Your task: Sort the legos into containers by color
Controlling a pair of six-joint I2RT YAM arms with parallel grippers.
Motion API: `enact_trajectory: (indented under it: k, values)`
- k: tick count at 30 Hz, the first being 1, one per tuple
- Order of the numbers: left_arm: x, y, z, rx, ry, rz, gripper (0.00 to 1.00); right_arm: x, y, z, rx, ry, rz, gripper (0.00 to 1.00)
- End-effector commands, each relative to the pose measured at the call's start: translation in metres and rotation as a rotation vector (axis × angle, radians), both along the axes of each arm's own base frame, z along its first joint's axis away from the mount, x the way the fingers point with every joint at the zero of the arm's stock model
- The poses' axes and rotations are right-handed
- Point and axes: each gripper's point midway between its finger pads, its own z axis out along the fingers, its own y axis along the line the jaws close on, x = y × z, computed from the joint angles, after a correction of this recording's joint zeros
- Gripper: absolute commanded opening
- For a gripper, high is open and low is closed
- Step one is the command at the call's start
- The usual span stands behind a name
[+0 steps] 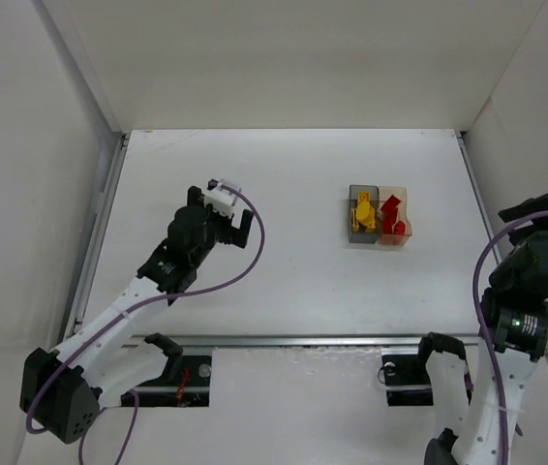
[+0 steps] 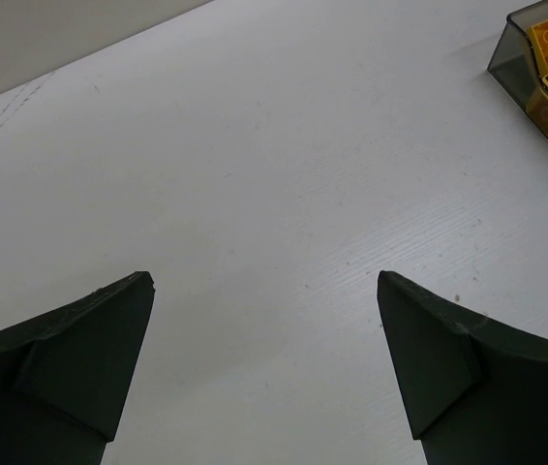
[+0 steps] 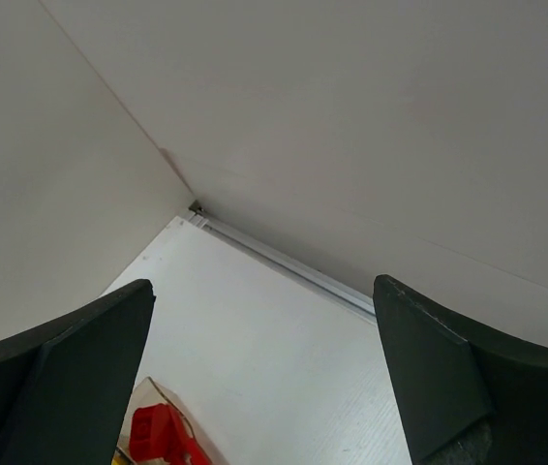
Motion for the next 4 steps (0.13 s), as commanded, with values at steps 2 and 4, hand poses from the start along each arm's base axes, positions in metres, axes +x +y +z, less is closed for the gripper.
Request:
enact_trajectory:
  k: [2,4]
  values:
    - [-0.0010,-0.0034,0.0178,-0.049,-0.056,-0.006,1.00,-0.0044,0.0072,0.0185,-0.010,-0.074,0.030,1.00]
    - [-0.0012,-0.0037,0.0177,-0.057,-0.052,-0.004,1.00,-0.0095,0.0123,0.0239,-0.020,-0.099,0.050,1.00]
